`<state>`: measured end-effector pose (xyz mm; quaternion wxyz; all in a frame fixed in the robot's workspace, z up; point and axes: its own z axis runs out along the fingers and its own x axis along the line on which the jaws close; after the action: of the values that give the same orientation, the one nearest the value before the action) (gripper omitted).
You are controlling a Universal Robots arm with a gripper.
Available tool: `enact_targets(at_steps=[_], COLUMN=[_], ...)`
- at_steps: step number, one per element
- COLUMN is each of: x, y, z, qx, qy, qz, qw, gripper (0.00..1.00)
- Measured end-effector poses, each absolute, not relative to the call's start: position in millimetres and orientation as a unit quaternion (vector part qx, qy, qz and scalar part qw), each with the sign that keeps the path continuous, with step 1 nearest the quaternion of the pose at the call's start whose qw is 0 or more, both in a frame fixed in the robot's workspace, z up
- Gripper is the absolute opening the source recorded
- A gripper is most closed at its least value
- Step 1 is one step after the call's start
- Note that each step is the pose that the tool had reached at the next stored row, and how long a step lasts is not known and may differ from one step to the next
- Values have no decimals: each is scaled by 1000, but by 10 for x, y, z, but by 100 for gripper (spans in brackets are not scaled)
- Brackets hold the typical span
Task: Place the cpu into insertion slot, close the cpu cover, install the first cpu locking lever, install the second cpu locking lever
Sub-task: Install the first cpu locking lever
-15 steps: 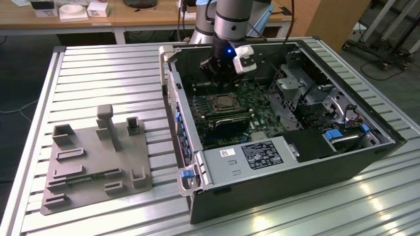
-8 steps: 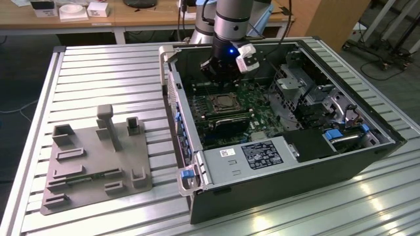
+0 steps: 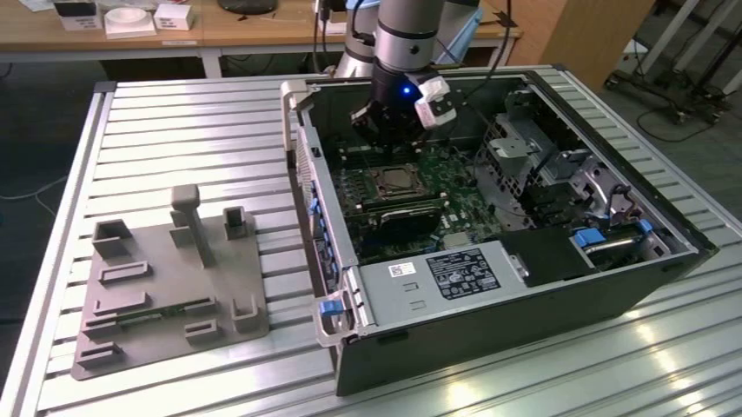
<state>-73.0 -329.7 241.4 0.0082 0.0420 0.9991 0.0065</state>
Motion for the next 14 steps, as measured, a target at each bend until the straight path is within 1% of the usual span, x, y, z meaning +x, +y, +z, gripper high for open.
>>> enact_targets(at_steps=[14], x=[-986], y=[-3296], z=[2413], qx=[39], qy=[999], qz=[16], qw=[8], gripper=[10])
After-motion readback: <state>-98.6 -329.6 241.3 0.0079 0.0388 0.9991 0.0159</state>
